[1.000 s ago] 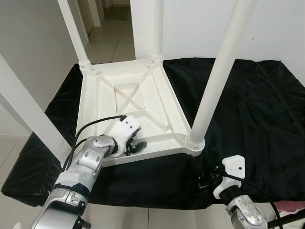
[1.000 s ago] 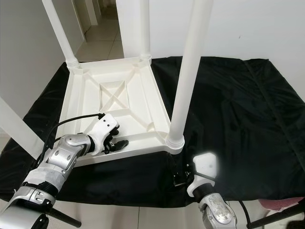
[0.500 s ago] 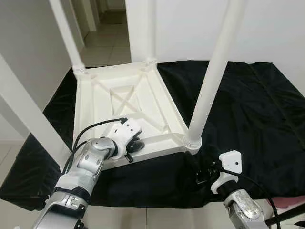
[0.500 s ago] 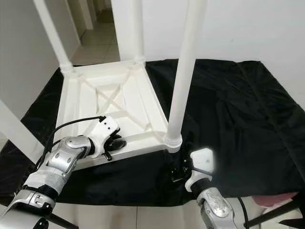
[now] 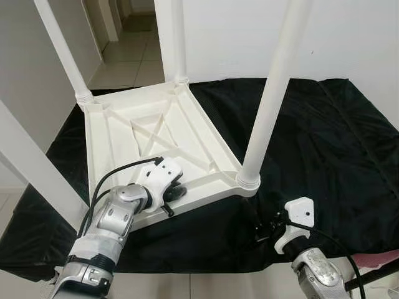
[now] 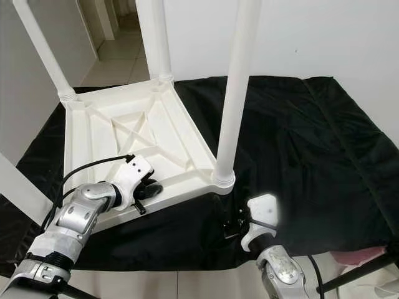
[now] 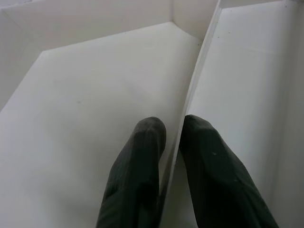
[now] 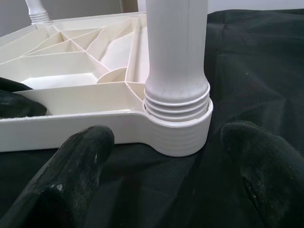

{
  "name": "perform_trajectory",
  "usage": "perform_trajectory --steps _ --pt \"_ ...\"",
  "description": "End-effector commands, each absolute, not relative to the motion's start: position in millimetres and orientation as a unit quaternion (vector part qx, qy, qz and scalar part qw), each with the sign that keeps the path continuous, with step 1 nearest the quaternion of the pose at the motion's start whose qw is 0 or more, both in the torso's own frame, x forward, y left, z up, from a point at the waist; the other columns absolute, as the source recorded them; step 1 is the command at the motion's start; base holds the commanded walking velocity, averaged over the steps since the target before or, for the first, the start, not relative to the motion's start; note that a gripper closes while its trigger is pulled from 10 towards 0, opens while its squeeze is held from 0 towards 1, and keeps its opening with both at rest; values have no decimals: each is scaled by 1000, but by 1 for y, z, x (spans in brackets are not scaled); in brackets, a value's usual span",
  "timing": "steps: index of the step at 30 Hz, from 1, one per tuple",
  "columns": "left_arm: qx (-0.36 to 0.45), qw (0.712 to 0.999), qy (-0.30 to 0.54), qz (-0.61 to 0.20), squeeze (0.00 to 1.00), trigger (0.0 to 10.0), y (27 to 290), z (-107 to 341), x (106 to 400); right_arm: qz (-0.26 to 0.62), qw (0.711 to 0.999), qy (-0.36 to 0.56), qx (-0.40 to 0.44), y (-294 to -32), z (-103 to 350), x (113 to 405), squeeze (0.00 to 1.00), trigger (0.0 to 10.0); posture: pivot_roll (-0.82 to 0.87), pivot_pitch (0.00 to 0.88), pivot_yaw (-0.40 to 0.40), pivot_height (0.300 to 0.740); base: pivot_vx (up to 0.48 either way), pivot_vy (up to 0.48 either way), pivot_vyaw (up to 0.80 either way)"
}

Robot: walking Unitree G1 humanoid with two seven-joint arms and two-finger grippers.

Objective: Building children table

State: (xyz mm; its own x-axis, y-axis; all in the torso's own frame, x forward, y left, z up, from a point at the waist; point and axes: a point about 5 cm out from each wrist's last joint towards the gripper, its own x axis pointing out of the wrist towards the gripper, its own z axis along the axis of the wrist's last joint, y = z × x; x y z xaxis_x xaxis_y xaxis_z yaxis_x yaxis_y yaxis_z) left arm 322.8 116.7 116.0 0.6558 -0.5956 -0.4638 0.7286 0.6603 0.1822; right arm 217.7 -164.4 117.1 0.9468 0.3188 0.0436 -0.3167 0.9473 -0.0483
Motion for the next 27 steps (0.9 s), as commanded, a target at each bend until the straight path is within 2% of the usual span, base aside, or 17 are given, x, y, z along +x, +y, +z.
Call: perform_trajectory --steps 1,4,8,10,12,17,24,25,27 --pt "203 943 223 -139 0 0 167 99 327 165 986 -24 -22 -164 115 218 0 10000 -111 45 58 740 0 0 0" --pt "205 944 225 -125 0 0 173 100 325 165 986 -24 -23 -164 115 217 0 10000 -114 45 63 740 0 0 0" --pt "199 951 227 -66 0 0 191 104 319 163 986 -24 -24 -164 115 216 0 10000 -119 47 68 740 0 0 0" --pt "199 951 227 -66 0 0 191 104 319 163 986 -24 -24 -164 115 216 0 10000 -119 47 68 740 0 0 0" --pt "190 956 224 -13 0 0 203 105 314 164 986 -24 -23 -163 115 216 0 10000 -112 46 66 740 0 0 0" --pt "184 960 210 28 0 0 212 111 316 170 985 -25 -22 -160 115 218 0 10000 -110 44 62 740 0 0 0" --pt "194 957 215 33 0 0 214 112 315 172 984 -28 -23 -160 116 221 0 10000 -108 44 62 740 0 0 0" --pt "173 960 219 -8 973 10000 202 109 314 172 984 -29 -23 -160 116 221 0 10000 -105 45 64 740 0 0 0" --pt "160 963 217 -23 973 10000 198 109 313 172 984 -30 -23 -159 116 221 0 10000 -107 44 66 740 0 0 0"
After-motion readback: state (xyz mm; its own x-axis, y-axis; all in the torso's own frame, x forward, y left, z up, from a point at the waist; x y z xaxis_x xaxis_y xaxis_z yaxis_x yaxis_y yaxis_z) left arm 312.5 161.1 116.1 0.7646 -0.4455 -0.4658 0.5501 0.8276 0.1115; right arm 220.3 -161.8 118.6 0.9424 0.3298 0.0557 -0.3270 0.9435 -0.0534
